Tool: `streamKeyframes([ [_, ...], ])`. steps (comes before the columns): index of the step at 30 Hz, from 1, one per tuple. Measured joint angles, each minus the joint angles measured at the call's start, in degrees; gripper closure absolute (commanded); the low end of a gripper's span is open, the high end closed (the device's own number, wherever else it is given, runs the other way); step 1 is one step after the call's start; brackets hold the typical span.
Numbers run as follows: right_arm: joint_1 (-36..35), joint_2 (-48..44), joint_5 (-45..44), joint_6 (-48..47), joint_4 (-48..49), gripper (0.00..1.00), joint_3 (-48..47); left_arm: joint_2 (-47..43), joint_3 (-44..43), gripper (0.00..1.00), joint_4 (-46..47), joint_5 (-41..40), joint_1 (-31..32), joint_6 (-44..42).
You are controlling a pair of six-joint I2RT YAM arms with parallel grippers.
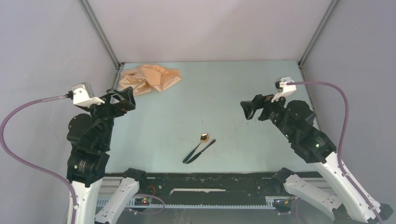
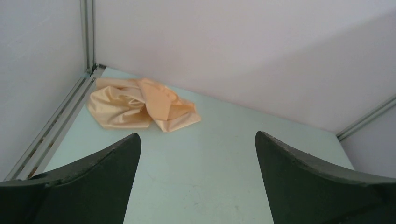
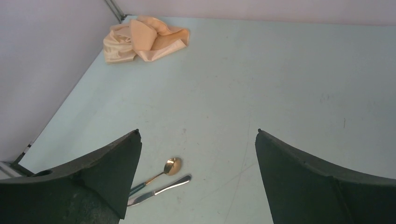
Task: Fold the napkin into a case and place the utensils inside
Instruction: Move the crumpled napkin to the center of the board.
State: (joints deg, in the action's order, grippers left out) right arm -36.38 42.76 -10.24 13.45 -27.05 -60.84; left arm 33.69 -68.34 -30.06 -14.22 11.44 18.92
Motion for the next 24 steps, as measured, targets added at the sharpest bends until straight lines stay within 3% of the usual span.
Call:
streamKeyframes([
  [7,-0.68,3.32,-1.97,0.96,1.84,0.00,0.55,4.74,2.45,0.00,-1.44,-4.28,2.54,0.50],
  [14,-1.51,10.36,-3.19,3.41,3.13,0.00,0.57,17.18,4.85,0.00,-4.72,-7.23,2.49,6.82],
  [18,-1.99,14.10,-3.15,4.87,3.34,0.00,0.85,27.82,6.23,0.04,-3.39,-2.82,-2.43,14.88],
  [24,-2.10,13.66,-3.21,6.43,5.86,0.00,3.80,43.56,12.76,0.10,7.41,8.04,-10.45,29.46],
])
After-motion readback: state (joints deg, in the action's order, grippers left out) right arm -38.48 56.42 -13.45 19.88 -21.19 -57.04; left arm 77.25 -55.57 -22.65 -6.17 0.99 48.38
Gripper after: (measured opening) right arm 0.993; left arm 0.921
